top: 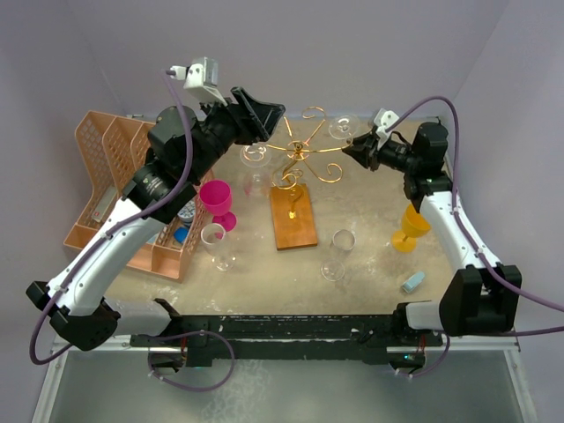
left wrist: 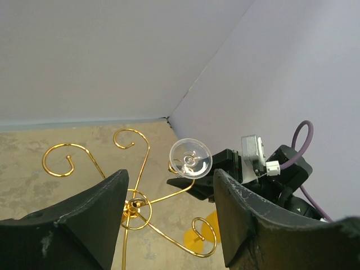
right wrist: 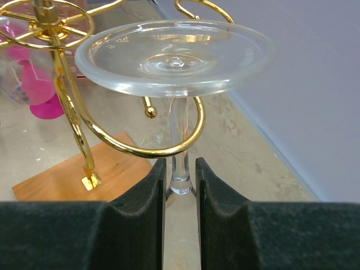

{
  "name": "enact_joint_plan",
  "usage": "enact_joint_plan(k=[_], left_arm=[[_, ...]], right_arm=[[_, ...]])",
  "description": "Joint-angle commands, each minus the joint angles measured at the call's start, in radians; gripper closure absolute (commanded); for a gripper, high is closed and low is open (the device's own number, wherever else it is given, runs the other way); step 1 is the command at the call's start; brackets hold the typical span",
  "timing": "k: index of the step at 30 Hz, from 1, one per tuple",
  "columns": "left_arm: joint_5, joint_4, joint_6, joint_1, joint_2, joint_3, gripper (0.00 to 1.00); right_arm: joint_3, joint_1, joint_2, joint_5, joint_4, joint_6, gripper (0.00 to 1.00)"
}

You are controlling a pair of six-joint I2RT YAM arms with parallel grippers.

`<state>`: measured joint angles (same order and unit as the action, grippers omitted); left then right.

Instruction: Place the wine glass upside down on the wine glass rack

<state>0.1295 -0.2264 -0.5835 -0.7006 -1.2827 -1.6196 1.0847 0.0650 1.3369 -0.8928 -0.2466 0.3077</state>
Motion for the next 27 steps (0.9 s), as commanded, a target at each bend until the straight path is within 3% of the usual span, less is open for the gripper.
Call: enact_joint_plan(k=[1, 8, 15, 27], left_arm=[[-0.016, 0.029, -0.007, 0.004, 0.005, -0.041, 0.41], [-0.007, 0.032, -0.003, 0.005, 0.012, -0.036, 0.41], [-0.005, 0.032, 0.0, 0.004, 0.015, -0.035, 0.41], [-0.007, 0.009, 0.035, 0.004, 0.026, -0.051, 0.41]], right_arm=[[0.034, -0.002, 0.022, 0.027, -0.039, -0.013, 0.94], [0.068, -0.002, 0.07, 0.012, 0.02, 0.049, 0.78], [0.042, -0.002, 0.026, -0.009, 0.01, 0.04, 0.46], [-0.022, -0.002, -0.045, 0.126, 0.006, -0.025, 0.28]])
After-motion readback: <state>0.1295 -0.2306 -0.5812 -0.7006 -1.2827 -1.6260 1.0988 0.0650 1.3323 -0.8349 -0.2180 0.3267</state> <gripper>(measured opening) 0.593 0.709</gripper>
